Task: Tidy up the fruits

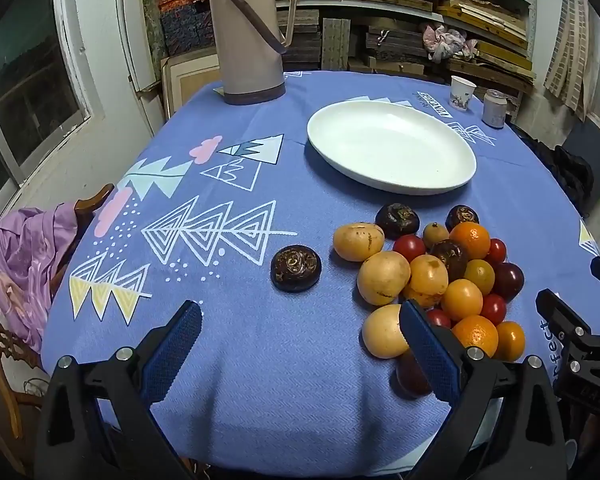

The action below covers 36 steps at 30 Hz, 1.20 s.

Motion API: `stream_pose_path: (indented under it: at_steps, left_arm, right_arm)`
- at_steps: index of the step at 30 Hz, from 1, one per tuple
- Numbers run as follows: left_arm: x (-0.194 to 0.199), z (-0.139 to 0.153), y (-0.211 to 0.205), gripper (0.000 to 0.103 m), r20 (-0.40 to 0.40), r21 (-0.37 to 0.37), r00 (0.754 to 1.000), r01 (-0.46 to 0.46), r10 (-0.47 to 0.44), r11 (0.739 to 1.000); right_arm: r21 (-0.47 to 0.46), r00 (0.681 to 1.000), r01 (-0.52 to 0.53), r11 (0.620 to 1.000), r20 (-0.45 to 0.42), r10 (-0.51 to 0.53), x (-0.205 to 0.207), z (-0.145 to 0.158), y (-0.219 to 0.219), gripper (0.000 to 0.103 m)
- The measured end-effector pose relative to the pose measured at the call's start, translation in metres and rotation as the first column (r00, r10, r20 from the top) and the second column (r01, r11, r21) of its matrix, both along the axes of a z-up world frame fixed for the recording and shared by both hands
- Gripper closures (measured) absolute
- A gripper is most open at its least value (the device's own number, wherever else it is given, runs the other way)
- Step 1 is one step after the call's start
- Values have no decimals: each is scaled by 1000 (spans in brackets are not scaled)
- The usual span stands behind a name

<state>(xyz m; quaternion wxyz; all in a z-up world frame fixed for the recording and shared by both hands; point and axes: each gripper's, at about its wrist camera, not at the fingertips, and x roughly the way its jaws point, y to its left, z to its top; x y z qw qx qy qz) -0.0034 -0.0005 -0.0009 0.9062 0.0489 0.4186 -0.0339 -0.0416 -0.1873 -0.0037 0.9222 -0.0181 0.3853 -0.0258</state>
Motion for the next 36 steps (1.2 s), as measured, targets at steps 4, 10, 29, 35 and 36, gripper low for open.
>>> stream_pose_path:
  at_steps: [4, 10, 29, 35, 36]
  left_arm:
    - [1, -1, 2, 3, -8, -9, 1000, -4, 4, 1000]
    - [1, -2, 2, 3, -9, -8, 1000, -3, 3, 1000]
    - [0, -3, -1, 3, -11, -1, 1000, 0, 0, 1000]
    - [-1, -3, -1, 3, -11, 0, 1000, 1, -1, 1000]
    - [-1, -4, -1, 3, -13, -2, 1000, 3, -3, 1000]
  right_arm:
    - [-1, 1000, 1, 1000, -7, -1, 1, -2, 1, 4]
    - [-2, 1000, 2, 1000, -8, -2, 0, -2, 1, 4]
    - [38, 1000, 19, 999, -22, -18, 2, -5, -5, 4]
    - [40, 1000, 18, 999, -22, -17, 3, -5, -4, 4]
    - [41, 1000, 18, 999, -22, -17, 2, -5, -4, 4]
